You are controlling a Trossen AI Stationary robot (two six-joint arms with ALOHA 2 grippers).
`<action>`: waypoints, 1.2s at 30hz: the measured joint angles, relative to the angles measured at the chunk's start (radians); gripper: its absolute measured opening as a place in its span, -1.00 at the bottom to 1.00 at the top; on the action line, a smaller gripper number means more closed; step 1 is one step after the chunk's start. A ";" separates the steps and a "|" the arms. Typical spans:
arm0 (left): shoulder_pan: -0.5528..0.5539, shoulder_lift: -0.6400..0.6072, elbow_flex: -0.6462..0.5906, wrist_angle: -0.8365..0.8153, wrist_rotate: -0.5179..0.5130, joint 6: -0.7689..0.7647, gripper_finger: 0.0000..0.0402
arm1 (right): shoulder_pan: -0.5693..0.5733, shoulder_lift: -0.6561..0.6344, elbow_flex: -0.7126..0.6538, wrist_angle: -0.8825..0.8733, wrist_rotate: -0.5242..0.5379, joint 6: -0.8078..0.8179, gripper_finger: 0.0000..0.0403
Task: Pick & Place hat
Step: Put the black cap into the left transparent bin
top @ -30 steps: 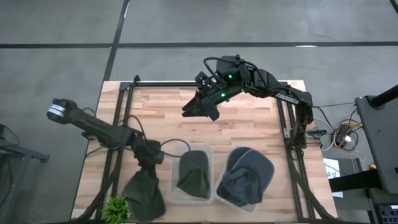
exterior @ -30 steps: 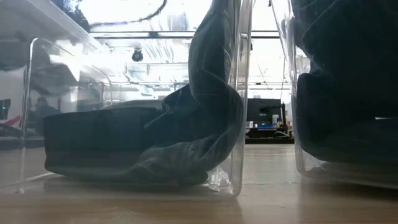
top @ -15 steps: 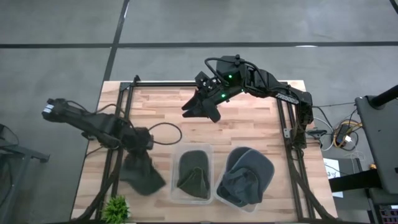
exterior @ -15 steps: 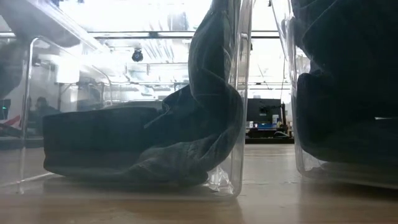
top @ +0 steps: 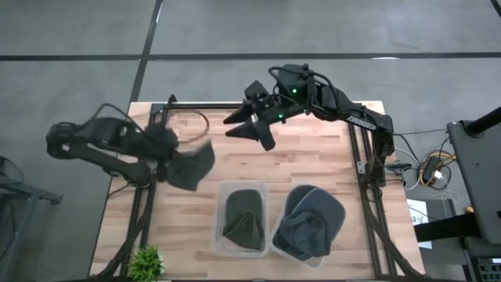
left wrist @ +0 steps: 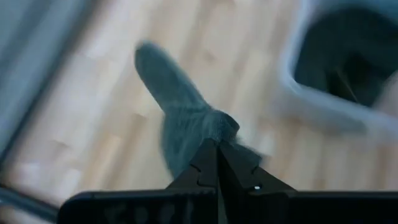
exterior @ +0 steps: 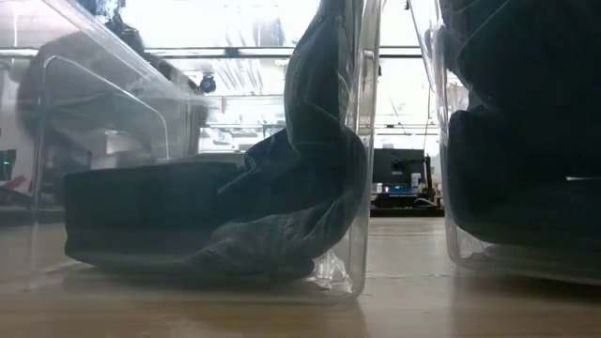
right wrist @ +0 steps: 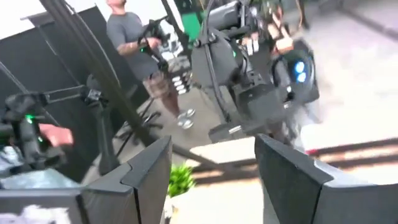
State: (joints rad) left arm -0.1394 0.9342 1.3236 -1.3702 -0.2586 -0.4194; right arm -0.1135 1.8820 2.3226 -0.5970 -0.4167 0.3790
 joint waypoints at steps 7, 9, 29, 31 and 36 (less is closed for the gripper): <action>0.064 -0.009 0.251 -0.006 -0.244 0.009 -1.00 | -0.032 -0.002 0.000 0.054 0.063 -0.042 0.11; 0.075 -0.004 0.328 0.015 -0.245 0.025 -1.00 | -0.048 0.000 -0.006 0.055 0.072 -0.046 0.11; 0.077 0.119 0.684 0.131 -0.279 0.190 -1.00 | -0.170 0.002 -0.457 0.501 0.073 0.187 0.30; 0.077 0.129 0.692 0.132 -0.279 0.194 -1.00 | -0.172 0.002 -0.511 0.610 0.046 0.225 0.38; 0.077 0.142 0.693 0.132 -0.277 0.200 -1.00 | -0.170 0.002 -0.598 0.829 0.054 0.285 0.49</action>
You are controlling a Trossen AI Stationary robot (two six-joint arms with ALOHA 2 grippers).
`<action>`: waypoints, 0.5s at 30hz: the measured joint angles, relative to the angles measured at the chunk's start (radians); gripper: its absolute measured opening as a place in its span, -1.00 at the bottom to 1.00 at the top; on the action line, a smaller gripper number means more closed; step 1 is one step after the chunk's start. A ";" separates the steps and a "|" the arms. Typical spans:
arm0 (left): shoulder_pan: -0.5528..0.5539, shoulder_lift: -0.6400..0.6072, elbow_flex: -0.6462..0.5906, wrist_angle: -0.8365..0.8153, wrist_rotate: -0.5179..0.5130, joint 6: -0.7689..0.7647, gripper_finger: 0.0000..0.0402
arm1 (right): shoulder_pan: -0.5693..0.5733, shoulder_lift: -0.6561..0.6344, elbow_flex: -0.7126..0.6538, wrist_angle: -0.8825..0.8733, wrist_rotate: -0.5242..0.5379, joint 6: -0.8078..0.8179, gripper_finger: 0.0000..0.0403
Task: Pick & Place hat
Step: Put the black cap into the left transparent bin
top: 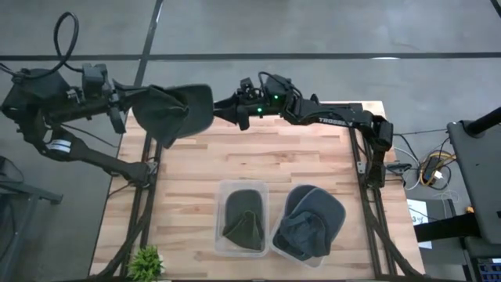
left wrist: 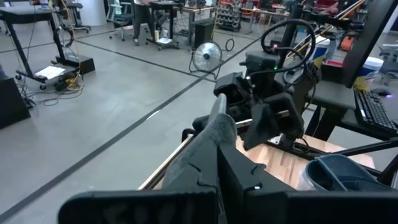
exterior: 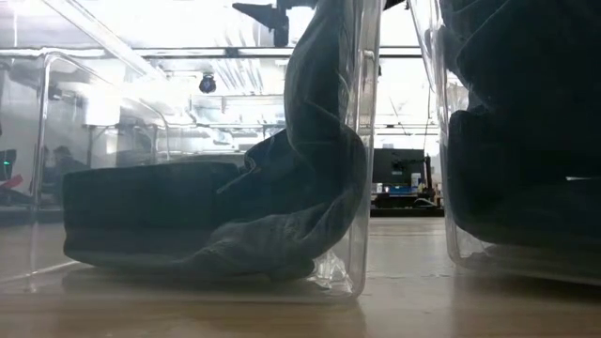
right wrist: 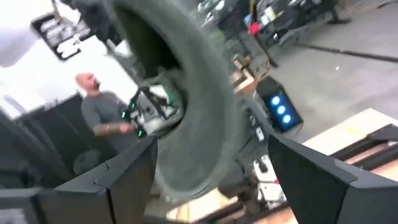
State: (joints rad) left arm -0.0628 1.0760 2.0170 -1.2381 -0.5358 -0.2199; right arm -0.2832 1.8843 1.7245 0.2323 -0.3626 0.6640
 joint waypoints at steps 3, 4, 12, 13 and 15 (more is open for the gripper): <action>0.000 0.006 -0.001 0.008 0.000 0.000 -1.00 | -0.002 0.000 -0.023 0.038 0.047 0.021 0.48; 0.000 0.009 -0.001 0.020 0.001 0.001 -1.00 | -0.003 0.000 -0.025 0.037 0.055 0.032 0.46; 0.000 0.037 -0.002 0.094 0.079 0.013 -1.00 | -0.008 0.000 0.013 0.035 0.051 0.009 0.19; 0.000 0.041 -0.003 0.093 0.079 0.014 -1.00 | -0.007 -0.001 0.022 0.035 0.049 0.002 0.15; 0.000 0.044 -0.008 0.093 0.079 0.015 -1.00 | -0.008 -0.002 0.039 0.035 0.030 -0.009 0.04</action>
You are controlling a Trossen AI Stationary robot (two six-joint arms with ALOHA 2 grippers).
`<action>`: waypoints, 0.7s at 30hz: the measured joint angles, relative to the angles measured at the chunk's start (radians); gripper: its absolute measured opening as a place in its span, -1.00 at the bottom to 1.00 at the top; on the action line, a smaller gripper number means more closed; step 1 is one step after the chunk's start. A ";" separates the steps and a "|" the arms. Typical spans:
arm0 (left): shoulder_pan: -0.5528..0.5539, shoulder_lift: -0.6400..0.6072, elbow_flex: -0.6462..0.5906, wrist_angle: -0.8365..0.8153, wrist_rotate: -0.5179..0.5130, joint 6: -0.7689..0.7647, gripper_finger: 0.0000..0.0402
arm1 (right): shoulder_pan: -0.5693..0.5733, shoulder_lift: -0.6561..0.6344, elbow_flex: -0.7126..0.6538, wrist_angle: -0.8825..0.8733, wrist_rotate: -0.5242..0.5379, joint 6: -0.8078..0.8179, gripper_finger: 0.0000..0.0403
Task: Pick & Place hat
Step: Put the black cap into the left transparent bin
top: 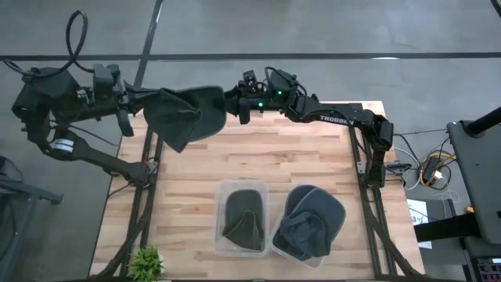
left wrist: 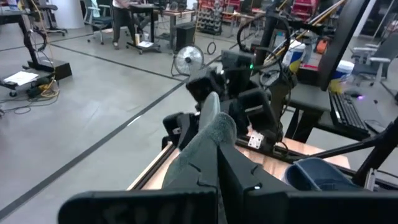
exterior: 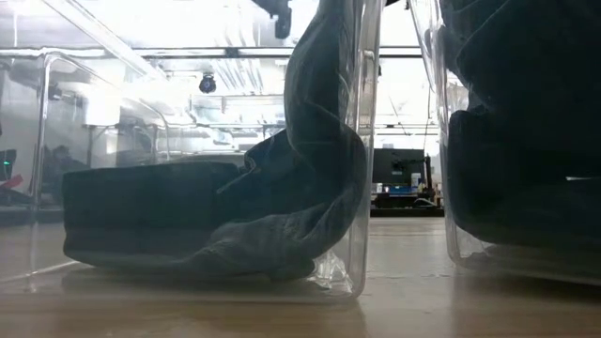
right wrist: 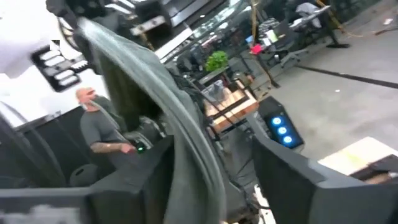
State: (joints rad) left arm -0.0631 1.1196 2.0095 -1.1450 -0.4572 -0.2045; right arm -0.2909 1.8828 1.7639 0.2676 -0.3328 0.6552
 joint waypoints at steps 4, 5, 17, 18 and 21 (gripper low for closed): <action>0.000 0.008 -0.001 0.000 -0.012 0.006 -1.00 | 0.000 0.000 0.039 -0.028 -0.046 0.005 -0.41; 0.000 0.009 -0.001 0.000 -0.015 0.006 -1.00 | 0.000 0.000 0.049 -0.043 -0.056 0.000 -0.57; 0.000 0.014 -0.002 0.083 -0.132 0.029 -0.72 | -0.001 0.000 0.186 -0.268 -0.073 -0.065 -0.94; 0.000 0.014 -0.002 0.084 -0.130 0.037 -0.65 | -0.001 0.000 0.200 -0.296 -0.073 -0.072 -0.95; 0.000 0.012 -0.002 0.084 -0.130 0.057 -0.45 | -0.004 0.000 0.241 -0.392 -0.074 -0.087 -0.95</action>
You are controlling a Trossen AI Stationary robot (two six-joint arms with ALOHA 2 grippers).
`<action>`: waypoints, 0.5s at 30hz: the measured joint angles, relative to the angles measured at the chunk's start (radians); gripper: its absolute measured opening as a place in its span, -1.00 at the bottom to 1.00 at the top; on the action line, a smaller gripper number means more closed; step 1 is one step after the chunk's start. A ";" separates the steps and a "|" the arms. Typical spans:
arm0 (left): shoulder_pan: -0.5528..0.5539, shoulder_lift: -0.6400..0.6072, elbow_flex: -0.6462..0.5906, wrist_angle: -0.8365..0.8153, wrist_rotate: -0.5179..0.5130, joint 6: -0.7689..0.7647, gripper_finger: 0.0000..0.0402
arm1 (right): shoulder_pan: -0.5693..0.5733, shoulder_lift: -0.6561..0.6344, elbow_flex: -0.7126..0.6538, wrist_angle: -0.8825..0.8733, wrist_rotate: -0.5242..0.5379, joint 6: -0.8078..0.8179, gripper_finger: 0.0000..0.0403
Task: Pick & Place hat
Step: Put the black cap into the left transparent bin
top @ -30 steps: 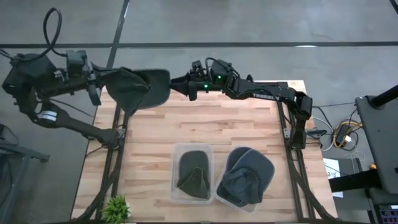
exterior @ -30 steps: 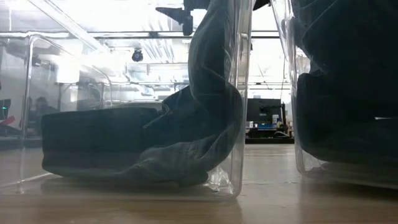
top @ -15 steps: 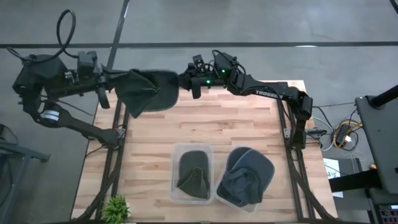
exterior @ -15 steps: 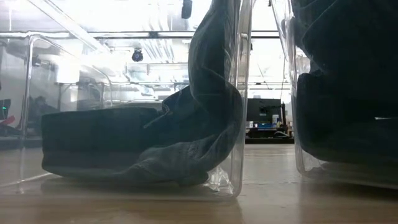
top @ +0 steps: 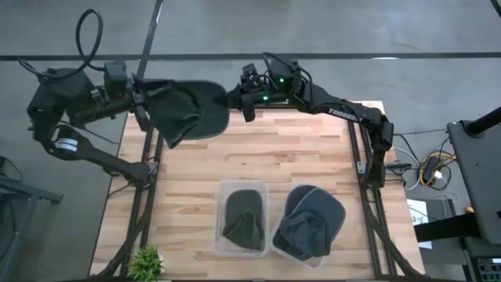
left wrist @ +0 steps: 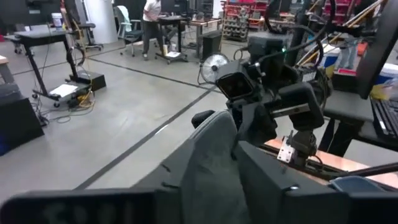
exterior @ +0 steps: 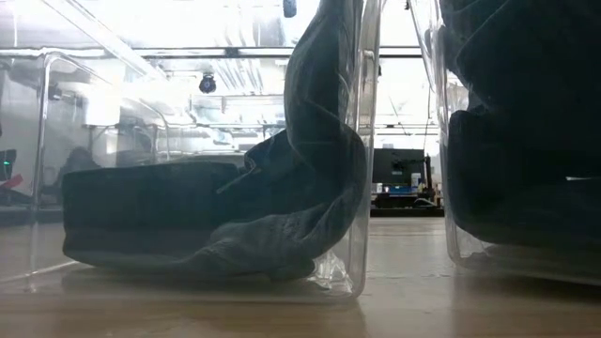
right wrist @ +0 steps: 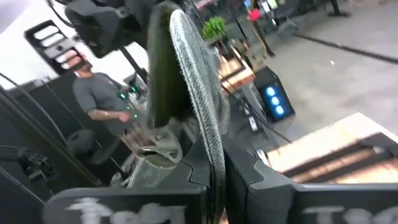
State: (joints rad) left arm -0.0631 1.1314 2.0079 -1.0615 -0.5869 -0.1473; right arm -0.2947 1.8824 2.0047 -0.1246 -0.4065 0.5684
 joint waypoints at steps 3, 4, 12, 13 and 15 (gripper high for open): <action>0.000 -0.001 0.000 -0.004 -0.023 -0.001 -0.31 | -0.012 0.000 0.052 -0.123 -0.021 -0.004 -0.95; 0.000 -0.002 0.000 -0.007 -0.031 -0.001 -0.28 | -0.017 0.000 0.072 -0.174 -0.041 -0.004 -0.95; 0.000 -0.012 0.000 -0.010 -0.050 0.050 -0.23 | -0.056 0.000 0.279 -0.644 -0.361 -0.035 -0.95; 0.000 -0.012 0.000 -0.010 -0.061 0.051 -0.23 | -0.060 0.000 0.298 -0.692 -0.408 -0.033 -0.95; 0.000 -0.012 0.000 -0.010 -0.074 0.060 -0.23 | -0.069 0.000 0.328 -0.772 -0.509 -0.029 -0.96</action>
State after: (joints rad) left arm -0.0628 1.1195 2.0079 -1.0710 -0.6614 -0.0878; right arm -0.3636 1.8824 2.3323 -0.8970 -0.9151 0.5392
